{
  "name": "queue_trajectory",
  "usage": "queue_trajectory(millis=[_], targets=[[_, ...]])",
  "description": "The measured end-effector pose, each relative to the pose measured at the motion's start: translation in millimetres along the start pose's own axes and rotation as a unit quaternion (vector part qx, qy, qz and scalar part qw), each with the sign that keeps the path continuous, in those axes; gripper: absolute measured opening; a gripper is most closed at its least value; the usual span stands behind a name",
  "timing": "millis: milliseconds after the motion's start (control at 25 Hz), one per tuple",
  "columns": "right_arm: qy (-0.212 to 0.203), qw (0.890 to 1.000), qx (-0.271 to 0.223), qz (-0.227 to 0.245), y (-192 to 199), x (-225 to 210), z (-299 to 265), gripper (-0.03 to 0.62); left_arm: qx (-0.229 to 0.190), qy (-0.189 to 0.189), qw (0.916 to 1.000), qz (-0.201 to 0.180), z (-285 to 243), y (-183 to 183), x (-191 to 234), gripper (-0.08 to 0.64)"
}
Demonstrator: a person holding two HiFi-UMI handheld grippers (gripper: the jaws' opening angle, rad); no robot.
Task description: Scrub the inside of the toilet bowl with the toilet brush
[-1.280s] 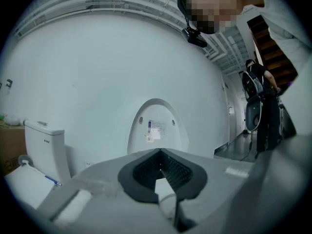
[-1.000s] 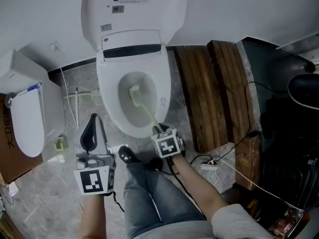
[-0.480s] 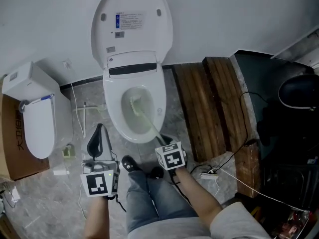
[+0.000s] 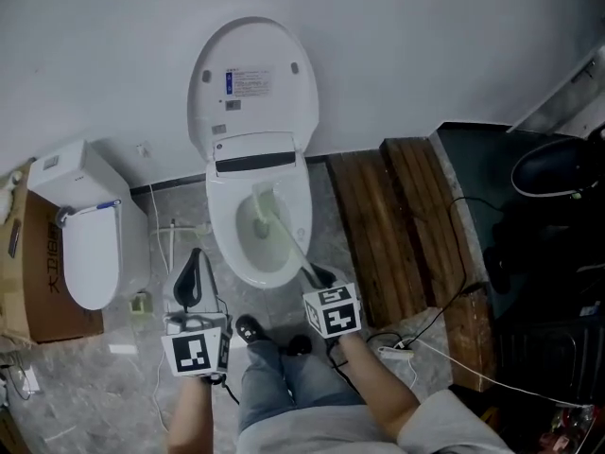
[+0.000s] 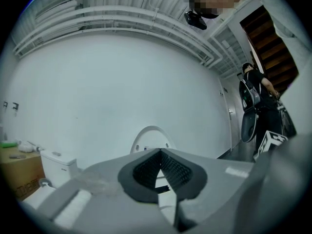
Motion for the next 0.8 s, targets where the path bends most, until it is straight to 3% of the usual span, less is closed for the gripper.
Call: queue_trajectory(millis=[800], targets=[[0.056,0.989,-0.128,0.051,-67.1,-19.4,105.2,0.074,-0.024,0.008,0.9994,-0.025,25.0,-55.8,-42.8,0.003]])
Point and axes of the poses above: the fingertips, and each gripper's own axes: z backward along the fingers, x to its left, y out of its underside, the point moved 8 cm from there along z, backward along the fingers, and after that the axes turned 15 degrees about z, right-handed, at the moved point
